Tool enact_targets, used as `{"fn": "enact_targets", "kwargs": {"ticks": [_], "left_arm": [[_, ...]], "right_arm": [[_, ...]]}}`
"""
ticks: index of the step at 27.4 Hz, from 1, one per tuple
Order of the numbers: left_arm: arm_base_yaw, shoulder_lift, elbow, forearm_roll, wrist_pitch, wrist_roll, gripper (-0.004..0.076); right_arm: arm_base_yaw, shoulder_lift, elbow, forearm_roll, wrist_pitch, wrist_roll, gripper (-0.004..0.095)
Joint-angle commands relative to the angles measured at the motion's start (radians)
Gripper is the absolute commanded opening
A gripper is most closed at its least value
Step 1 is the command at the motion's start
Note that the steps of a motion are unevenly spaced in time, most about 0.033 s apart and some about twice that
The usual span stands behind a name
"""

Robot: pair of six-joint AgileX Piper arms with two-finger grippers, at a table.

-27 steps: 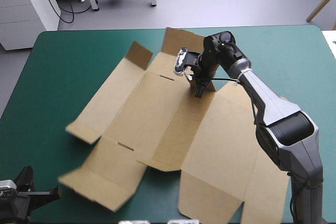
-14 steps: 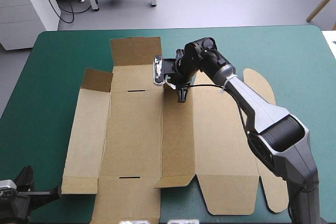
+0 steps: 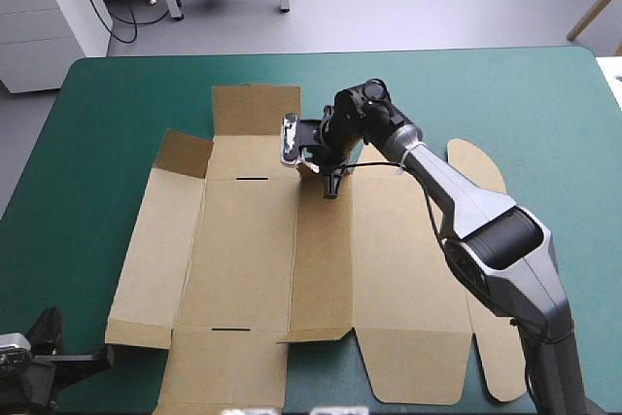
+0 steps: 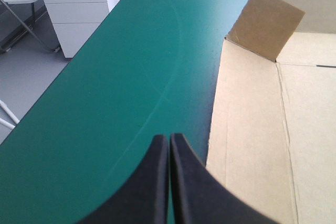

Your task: Fold the box

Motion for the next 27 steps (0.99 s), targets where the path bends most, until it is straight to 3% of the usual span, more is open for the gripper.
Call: {"fn": "enact_targets", "kwargs": {"ticks": [1,3,9,12,16,21,24,27], "left_arm": [[-0.001,-0.010,-0.021,0.003,-0.077,-0.005,-0.0010],[-0.001,-0.010,-0.021,0.003,-0.077,-0.005,-0.0010],[-0.001,-0.010,-0.021,0.003,-0.077,-0.005,-0.0010],[-0.001,-0.010,-0.021,0.003,-0.077,-0.005,-0.0010],[-0.001,-0.010,-0.021,0.003,-0.077,-0.005,-0.0010],[-0.001,-0.010,-0.021,0.003,-0.077,-0.005,-0.0010],[-0.001,-0.010,-0.021,0.004,-0.077,-0.005,-0.0010],[-0.001,-0.010,-0.021,0.004,-0.077,-0.005,-0.0010]], "right_arm": [[-0.002,-0.057,-0.033,0.019,-0.035,0.008,-0.0007],[-0.002,-0.057,-0.033,0.019,-0.030,0.008,0.0080],[-0.002,-0.063,-0.049,-0.003,-0.001,0.075,0.0747],[-0.002,-0.088,-0.113,-0.011,0.044,0.105,0.0870],[-0.002,-0.131,-0.238,-0.029,0.102,0.257,0.0874],[-0.002,-0.174,-0.311,-0.134,0.125,0.546,0.0867],[-0.002,-0.190,-0.311,-0.195,0.125,0.704,0.0746],[-0.002,-0.196,-0.311,-0.256,0.125,0.853,0.0469]]}}
